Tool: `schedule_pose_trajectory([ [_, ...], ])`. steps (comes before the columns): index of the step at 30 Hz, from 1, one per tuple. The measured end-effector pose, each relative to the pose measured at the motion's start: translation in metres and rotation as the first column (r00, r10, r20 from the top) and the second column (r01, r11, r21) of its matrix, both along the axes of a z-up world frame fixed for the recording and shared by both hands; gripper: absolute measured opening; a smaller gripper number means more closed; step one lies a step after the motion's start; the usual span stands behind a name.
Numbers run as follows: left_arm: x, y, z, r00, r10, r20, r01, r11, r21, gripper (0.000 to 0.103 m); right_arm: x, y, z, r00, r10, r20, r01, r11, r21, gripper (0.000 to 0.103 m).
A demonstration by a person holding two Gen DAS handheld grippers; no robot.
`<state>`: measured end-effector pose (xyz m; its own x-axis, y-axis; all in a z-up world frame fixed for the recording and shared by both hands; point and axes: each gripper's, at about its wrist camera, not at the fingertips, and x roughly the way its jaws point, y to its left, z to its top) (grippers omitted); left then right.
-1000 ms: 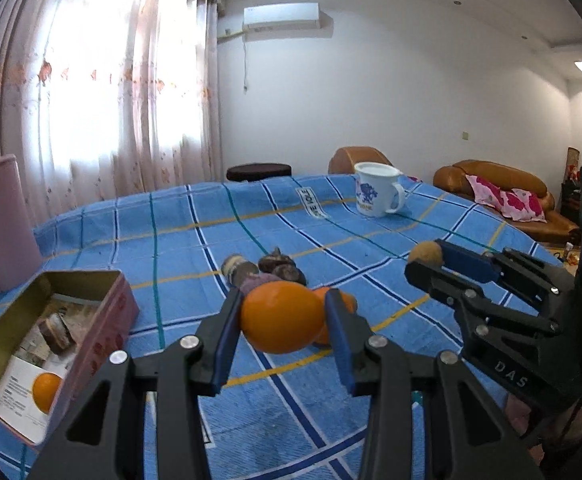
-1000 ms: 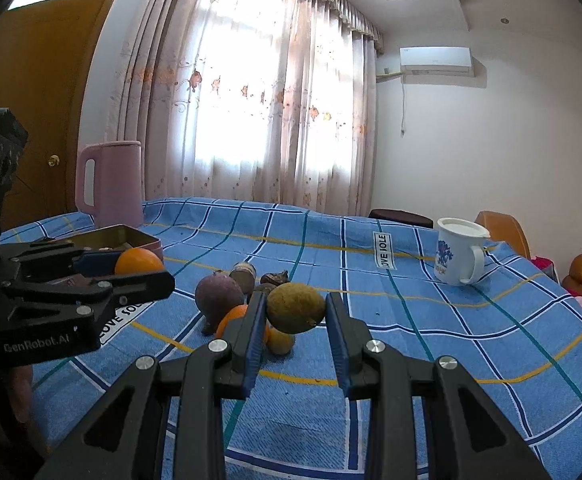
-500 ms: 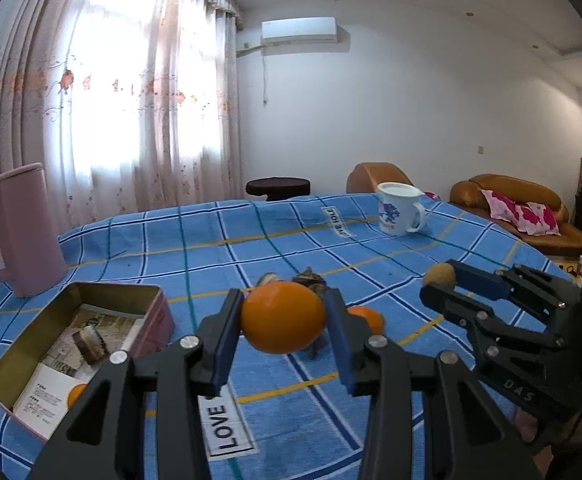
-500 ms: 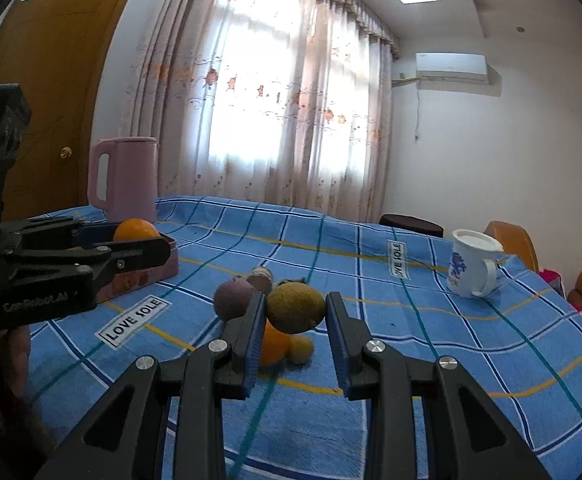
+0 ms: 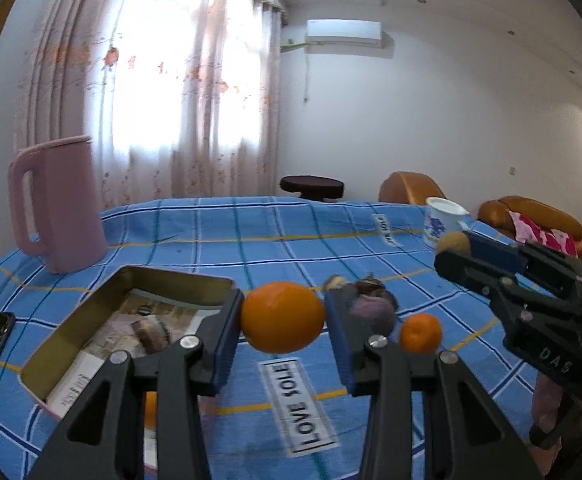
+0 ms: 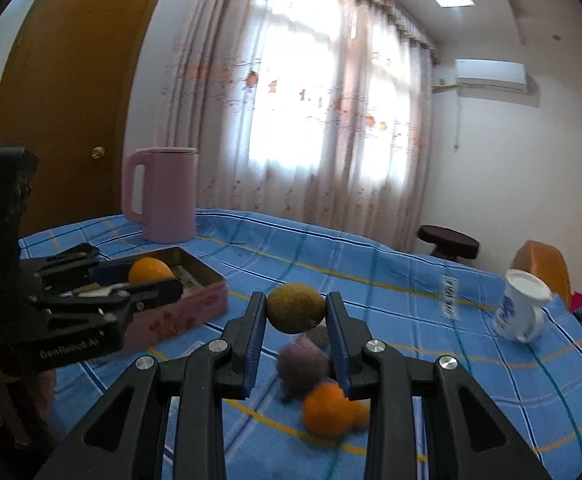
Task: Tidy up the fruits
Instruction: 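Carry the orange and kiwi over the tin box while both tools release them inside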
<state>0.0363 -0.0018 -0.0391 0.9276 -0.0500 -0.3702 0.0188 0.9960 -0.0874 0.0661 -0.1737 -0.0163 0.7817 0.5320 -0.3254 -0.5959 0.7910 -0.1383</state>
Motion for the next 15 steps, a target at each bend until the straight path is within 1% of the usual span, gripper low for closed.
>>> schedule_pose_trajectory([
  [6, 0.003, 0.031, -0.001, 0.998, 0.055, -0.029, -0.056, 0.998, -0.021, 0.043, 0.004, 0.043, 0.008, 0.997, 0.074, -0.001, -0.074, 0.996, -0.041, 0.032],
  [15, 0.003, 0.079, -0.007, 0.987, 0.143, -0.071, -0.146, 0.988, -0.044, 0.043, 0.010, 0.106, 0.003, 0.983, 0.174, -0.056, -0.179, 0.980, -0.086, 0.032],
])
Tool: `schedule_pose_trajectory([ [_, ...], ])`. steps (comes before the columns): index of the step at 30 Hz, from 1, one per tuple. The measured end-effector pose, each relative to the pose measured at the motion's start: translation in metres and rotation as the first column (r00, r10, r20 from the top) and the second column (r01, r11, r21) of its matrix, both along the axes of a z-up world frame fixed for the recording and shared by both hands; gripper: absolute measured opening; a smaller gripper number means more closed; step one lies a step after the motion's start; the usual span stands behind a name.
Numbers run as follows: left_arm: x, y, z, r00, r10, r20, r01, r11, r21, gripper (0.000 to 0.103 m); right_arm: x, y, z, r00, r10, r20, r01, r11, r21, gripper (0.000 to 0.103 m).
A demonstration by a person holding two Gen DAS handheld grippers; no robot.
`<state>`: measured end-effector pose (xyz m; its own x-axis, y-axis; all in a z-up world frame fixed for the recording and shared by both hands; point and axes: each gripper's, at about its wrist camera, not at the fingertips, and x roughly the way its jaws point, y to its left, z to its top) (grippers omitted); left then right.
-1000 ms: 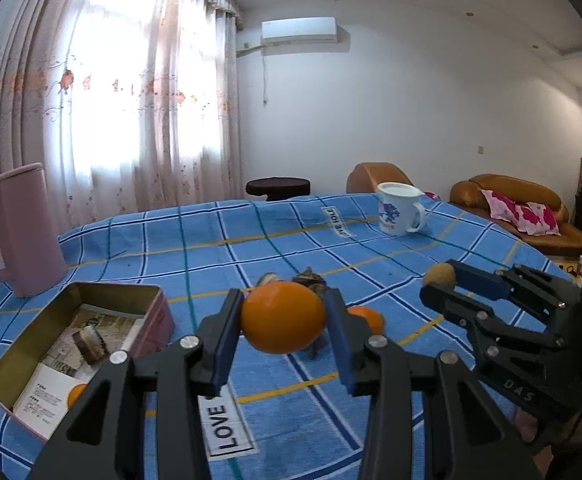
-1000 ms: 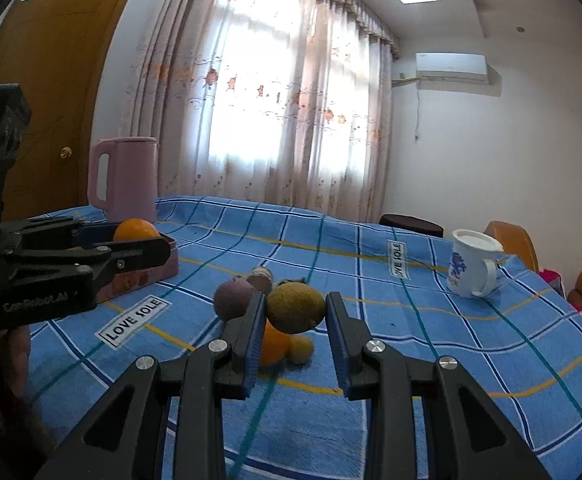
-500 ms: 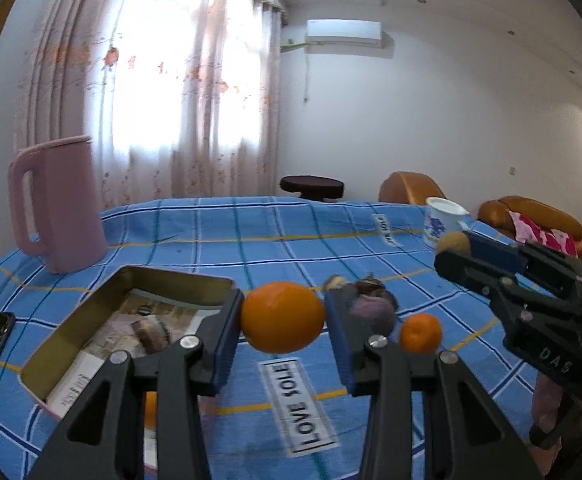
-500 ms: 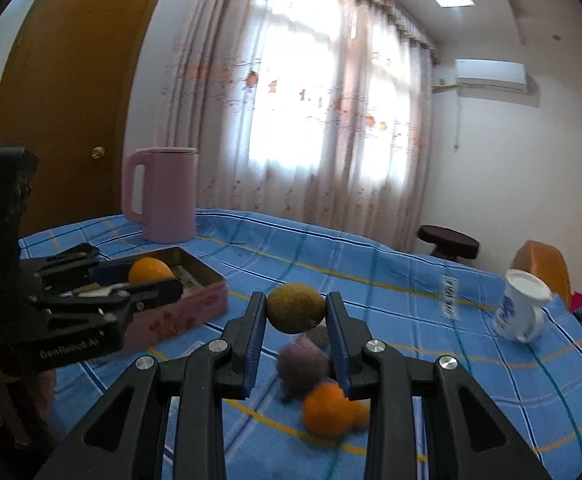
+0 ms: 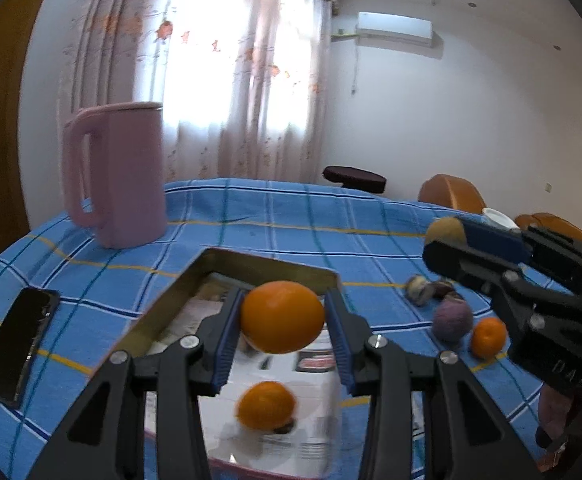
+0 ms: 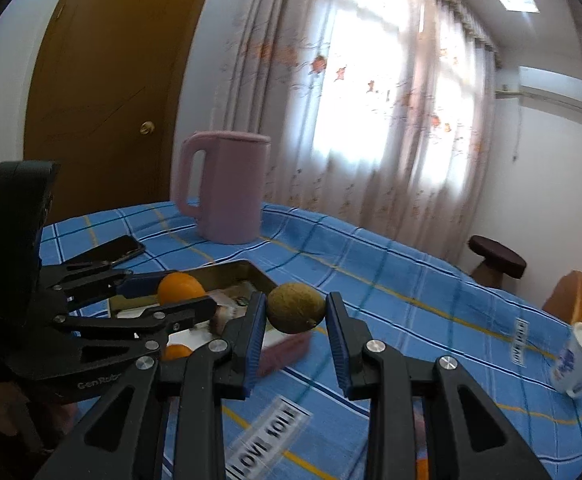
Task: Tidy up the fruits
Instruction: 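Carry the orange and kiwi over the tin box while both tools release them inside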
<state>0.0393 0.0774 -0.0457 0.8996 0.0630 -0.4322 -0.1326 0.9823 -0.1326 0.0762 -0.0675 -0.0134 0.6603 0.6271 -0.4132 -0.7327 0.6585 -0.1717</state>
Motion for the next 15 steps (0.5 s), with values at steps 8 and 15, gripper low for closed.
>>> schedule_pose_trajectory([
  [8, 0.004, 0.035, -0.008, 0.997, 0.058, -0.047, -0.059, 0.998, -0.018, 0.043, 0.008, 0.040, -0.020, 0.994, 0.053, -0.096, -0.056, 0.998, -0.032, 0.032],
  [15, 0.008, 0.054, -0.016, 0.993, 0.071, -0.091, -0.075, 0.996, -0.041, 0.043, 0.013, 0.063, -0.043, 0.982, 0.055, -0.180, -0.072, 0.993, -0.094, 0.032],
])
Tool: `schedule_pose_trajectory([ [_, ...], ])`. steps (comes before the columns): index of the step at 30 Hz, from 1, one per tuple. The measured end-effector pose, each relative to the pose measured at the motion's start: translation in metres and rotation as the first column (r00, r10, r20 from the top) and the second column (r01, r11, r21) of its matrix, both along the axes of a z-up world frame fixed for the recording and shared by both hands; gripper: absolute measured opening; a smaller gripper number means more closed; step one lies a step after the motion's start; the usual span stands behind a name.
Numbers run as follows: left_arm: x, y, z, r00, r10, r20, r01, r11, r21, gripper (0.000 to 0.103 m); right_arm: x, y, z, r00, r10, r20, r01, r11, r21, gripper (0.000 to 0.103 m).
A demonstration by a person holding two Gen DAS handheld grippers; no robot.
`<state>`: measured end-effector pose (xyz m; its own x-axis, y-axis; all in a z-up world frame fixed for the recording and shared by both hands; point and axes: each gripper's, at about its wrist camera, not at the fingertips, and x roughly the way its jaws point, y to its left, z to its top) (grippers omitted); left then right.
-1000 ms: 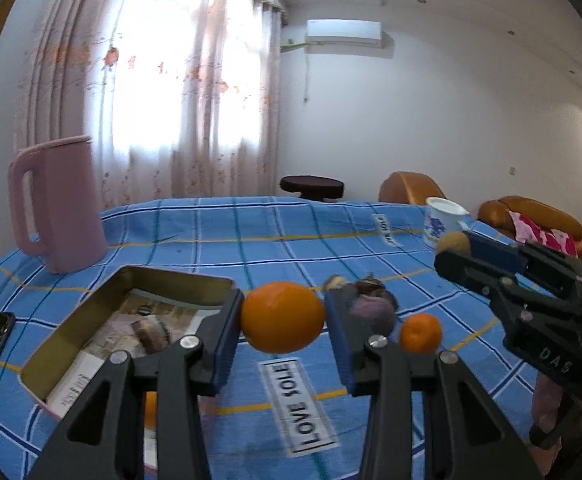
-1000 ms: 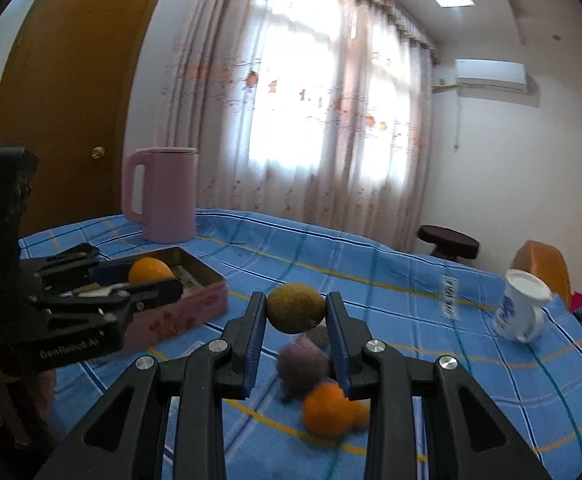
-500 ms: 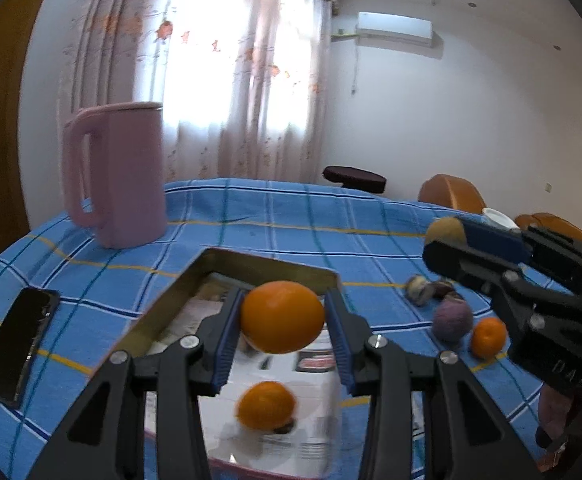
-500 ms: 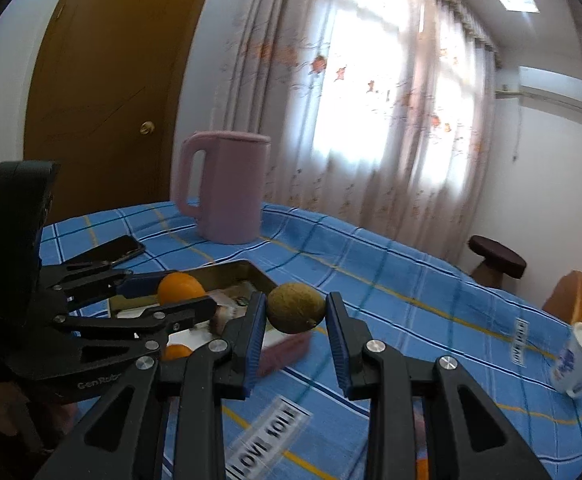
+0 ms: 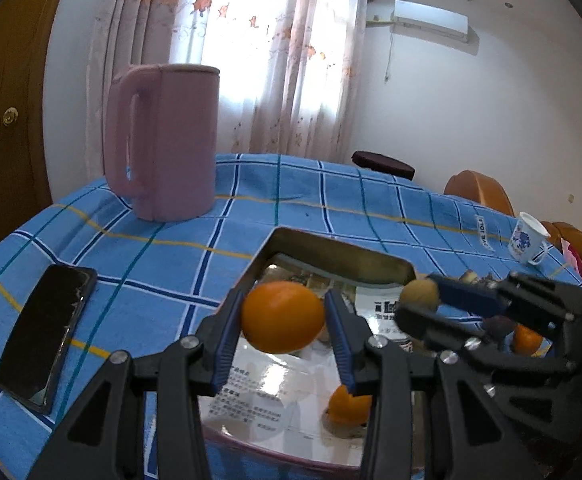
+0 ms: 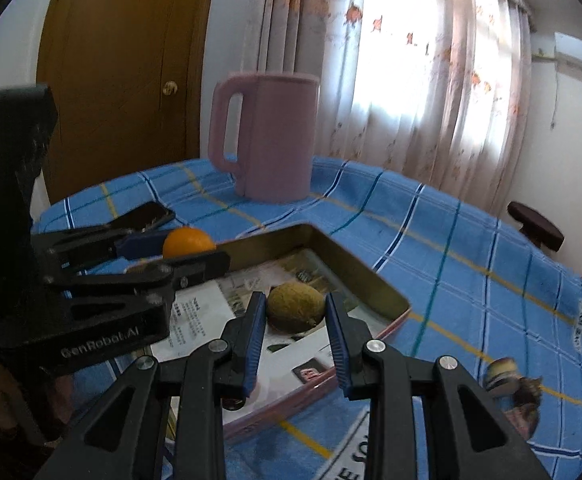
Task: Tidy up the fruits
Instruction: 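Carry the orange and kiwi over the tin box while both tools release them inside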
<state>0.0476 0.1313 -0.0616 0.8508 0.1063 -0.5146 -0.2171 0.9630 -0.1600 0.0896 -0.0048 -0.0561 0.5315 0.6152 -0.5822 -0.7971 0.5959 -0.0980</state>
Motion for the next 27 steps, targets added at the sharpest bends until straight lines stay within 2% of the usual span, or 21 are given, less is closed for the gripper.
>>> schedule_pose_trajectory([
  [5, 0.003, 0.002, -0.006, 0.999, -0.009, -0.037, 0.009, 1.000, -0.005, 0.043, 0.009, 0.006, -0.012, 0.998, -0.007, -0.068, 0.005, 0.999, -0.032, 0.032],
  [13, 0.006, 0.000, -0.008, 0.998, -0.010, -0.056, 0.011, 1.000, 0.004, 0.046, 0.010, 0.010, -0.019, 0.992, 0.011, -0.125, -0.018, 0.999, -0.048, 0.033],
  [15, 0.004, -0.001, -0.006, 0.999, -0.010, -0.046, 0.010, 1.000, 0.007, 0.055, 0.008, 0.007, -0.017, 0.994, 0.002, -0.112, -0.007, 0.999, -0.048, 0.035],
  [17, 0.000, -0.002, -0.001, 1.000, -0.005, -0.019, 0.005, 1.000, 0.002, 0.066, 0.003, 0.000, -0.013, 0.996, -0.004, -0.091, 0.000, 0.999, -0.042, 0.049],
  [21, -0.009, -0.012, 0.013, 0.999, -0.012, 0.043, 0.012, 1.000, 0.006, 0.078, -0.007, -0.033, -0.002, 0.998, -0.051, -0.021, 0.051, 0.998, -0.035, 0.051],
  [25, -0.011, -0.036, 0.022, 0.995, -0.064, 0.072, 0.063, 0.998, 0.019, 0.081, -0.010, -0.084, 0.005, 0.989, -0.141, 0.036, 0.142, 0.989, -0.028, 0.051],
  [27, -0.008, -0.054, 0.024, 0.992, -0.106, 0.073, 0.104, 0.994, 0.030, 0.084, -0.010, -0.113, 0.004, 0.974, -0.213, 0.078, 0.217, 0.975, -0.043, 0.051],
])
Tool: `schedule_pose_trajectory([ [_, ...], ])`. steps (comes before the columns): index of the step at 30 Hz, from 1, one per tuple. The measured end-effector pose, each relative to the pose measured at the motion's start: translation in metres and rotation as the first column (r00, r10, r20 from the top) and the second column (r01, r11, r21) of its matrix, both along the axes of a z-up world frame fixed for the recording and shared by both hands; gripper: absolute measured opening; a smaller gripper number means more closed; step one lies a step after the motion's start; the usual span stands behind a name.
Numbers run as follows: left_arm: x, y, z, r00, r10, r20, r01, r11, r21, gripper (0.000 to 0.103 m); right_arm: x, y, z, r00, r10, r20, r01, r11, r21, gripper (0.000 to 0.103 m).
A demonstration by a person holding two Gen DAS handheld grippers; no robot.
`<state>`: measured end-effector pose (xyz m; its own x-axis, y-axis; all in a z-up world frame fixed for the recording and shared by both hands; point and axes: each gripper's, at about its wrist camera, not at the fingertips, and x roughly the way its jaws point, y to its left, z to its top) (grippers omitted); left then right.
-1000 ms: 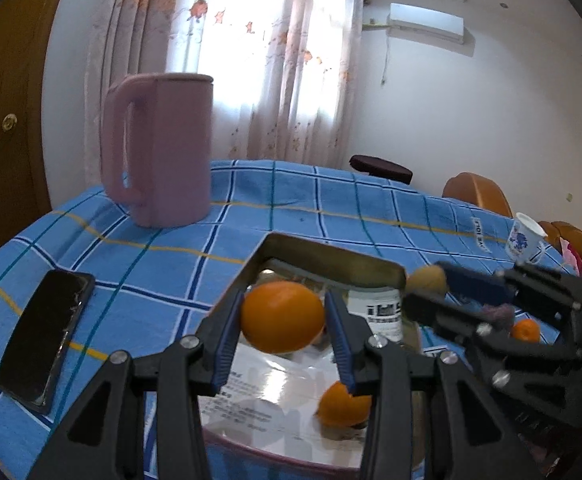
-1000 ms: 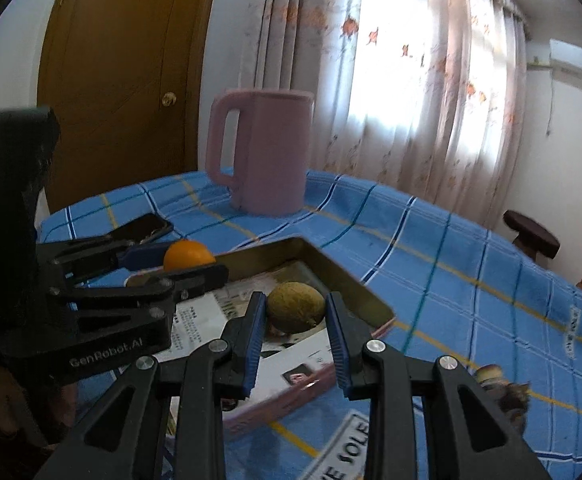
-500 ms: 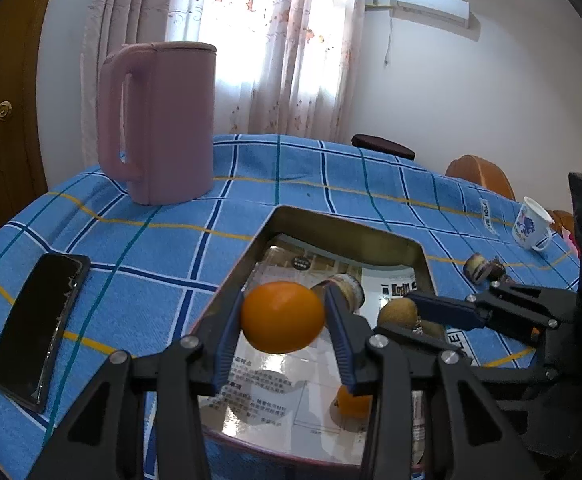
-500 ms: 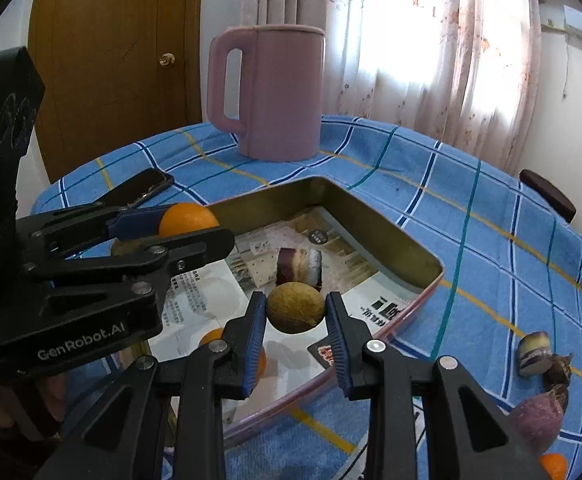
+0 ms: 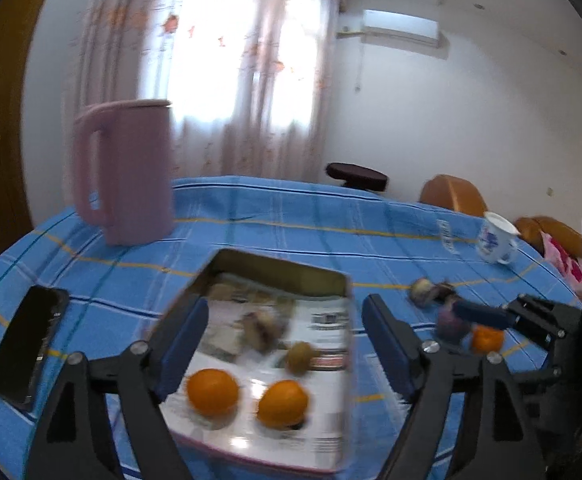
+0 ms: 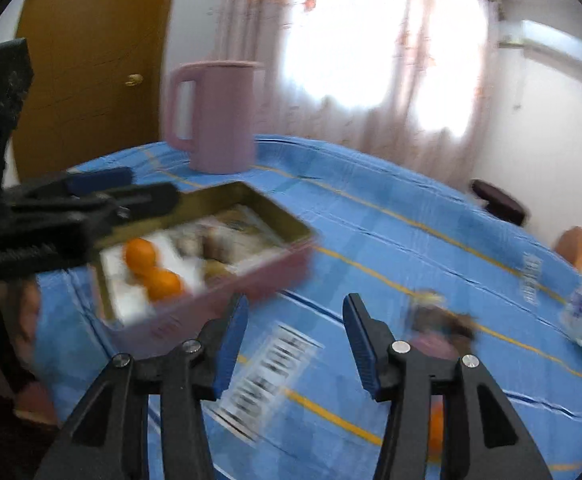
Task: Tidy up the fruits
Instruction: 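Carry the orange and kiwi over the tin box while both tools release them inside, then grasp a large orange with the right tool while the left tool grasps the purple beet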
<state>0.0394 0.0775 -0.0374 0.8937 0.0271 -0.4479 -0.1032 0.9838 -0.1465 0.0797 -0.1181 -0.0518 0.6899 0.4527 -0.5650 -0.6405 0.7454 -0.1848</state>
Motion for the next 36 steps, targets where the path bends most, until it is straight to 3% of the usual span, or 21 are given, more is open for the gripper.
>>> schedule_pose_trajectory([
  [4, 0.013, -0.038, -0.002, 0.997, -0.073, -0.023, 0.074, 0.997, 0.036, 0.085, 0.008, -0.043, -0.005, 0.992, -0.122, 0.028, 0.123, 0.992, -0.036, 0.052],
  [9, 0.029, -0.078, -0.010, 0.988, -0.138, -0.064, 0.143, 0.986, 0.086, 0.088, 0.024, -0.074, -0.014, 0.978, -0.207, -0.020, 0.206, 0.977, -0.048, 0.052],
  [19, 0.047, -0.105, -0.018, 0.977, -0.180, -0.116, 0.194, 0.974, 0.115, 0.088, 0.043, -0.066, -0.033, 0.971, -0.168, -0.168, 0.153, 0.983, -0.098, 0.052],
  [22, 0.052, -0.108, -0.018, 0.974, -0.186, -0.125, 0.201, 0.973, 0.114, 0.089, 0.042, -0.062, -0.034, 0.973, -0.168, -0.157, 0.151, 0.982, -0.115, 0.051],
  [23, 0.053, -0.109, -0.018, 0.973, -0.190, -0.129, 0.205, 0.972, 0.113, 0.089, 0.041, -0.062, -0.034, 0.974, -0.176, -0.144, 0.158, 0.980, -0.123, 0.046],
  [28, 0.056, -0.115, -0.020, 0.969, -0.206, -0.138, 0.222, 0.968, 0.114, 0.089, 0.034, -0.067, -0.024, 0.980, -0.170, -0.105, 0.163, 0.984, -0.071, 0.045],
  [36, 0.073, -0.132, -0.021, 0.958, -0.240, -0.158, 0.257, 0.961, 0.098, 0.089, 0.050, -0.094, -0.004, 0.950, -0.303, -0.080, 0.308, 0.950, 0.055, 0.045],
])
